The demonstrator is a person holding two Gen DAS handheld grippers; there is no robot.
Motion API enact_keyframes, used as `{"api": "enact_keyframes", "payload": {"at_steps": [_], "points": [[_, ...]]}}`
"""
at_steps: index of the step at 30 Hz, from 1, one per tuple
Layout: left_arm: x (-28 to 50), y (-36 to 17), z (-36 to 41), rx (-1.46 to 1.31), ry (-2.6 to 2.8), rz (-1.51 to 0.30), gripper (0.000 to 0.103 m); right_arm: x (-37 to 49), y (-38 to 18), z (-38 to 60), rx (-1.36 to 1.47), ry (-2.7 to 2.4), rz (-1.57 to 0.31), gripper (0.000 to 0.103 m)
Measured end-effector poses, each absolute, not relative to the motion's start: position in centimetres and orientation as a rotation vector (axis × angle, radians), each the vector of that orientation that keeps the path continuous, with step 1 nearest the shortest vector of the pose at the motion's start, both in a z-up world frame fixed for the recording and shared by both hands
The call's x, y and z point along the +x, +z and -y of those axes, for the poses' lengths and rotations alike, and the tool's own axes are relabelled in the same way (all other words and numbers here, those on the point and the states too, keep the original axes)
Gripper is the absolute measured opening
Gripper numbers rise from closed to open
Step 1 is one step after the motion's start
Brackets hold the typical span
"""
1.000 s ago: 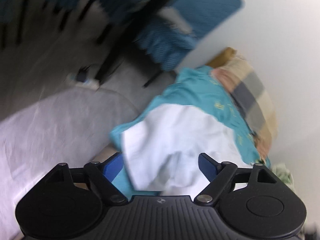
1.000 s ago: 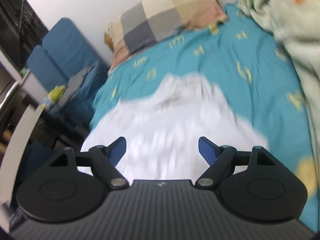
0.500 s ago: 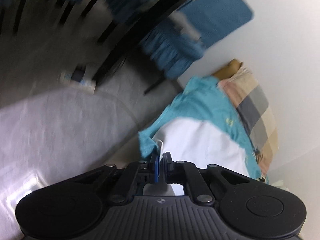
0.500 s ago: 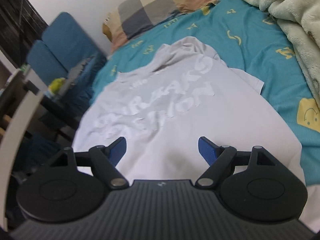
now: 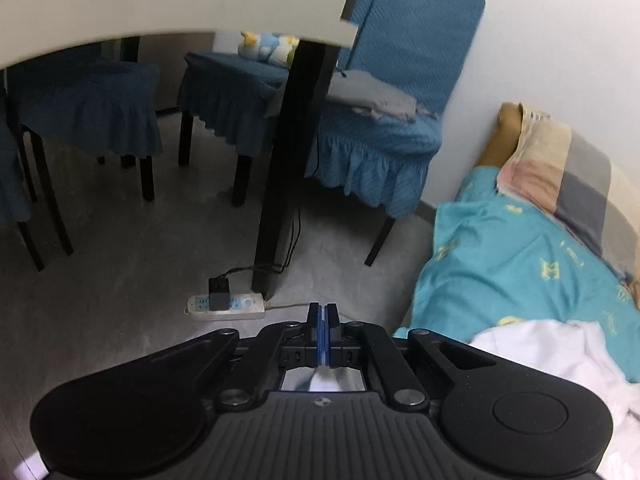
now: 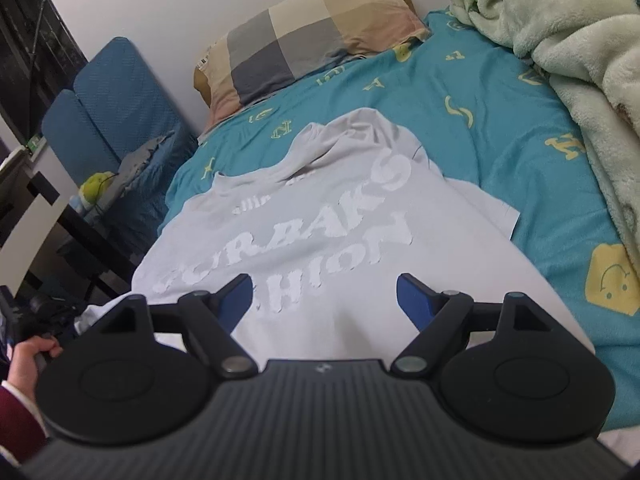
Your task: Fold clothes
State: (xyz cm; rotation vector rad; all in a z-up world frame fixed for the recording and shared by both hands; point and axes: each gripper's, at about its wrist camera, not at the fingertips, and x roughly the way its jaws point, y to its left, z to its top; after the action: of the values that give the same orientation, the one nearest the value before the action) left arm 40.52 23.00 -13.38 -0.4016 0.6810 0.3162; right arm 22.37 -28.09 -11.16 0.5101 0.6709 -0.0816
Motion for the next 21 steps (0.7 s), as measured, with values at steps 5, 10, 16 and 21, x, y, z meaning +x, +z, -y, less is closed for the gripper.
{"api": "enact_keyframes", "payload": {"at_steps": [5, 10, 16, 21], "points": [[36.9, -12.8, -22.7, -0.477, 0.262, -0.710, 0.010, 22.7, -11.6, 28.2, 0.511, -0.047, -0.686, 0.081], [29.0, -10.4, -21.4, -0.461, 0.133, -0.786, 0.033, 22.1, -10.8, 27.7, 0.483, -0.007, -0.670, 0.081], [19.3, -8.2, -17.7, -0.428, 0.004, -0.896, 0.053, 19.8, -9.2, 27.5, 0.447, 0.032, -0.655, 0.081], [12.6, -7.2, -13.5, -0.378, -0.052, -1.006, 0.064, 17.1, -6.8, 27.4, 0.427, 0.067, -0.622, 0.081]]}}
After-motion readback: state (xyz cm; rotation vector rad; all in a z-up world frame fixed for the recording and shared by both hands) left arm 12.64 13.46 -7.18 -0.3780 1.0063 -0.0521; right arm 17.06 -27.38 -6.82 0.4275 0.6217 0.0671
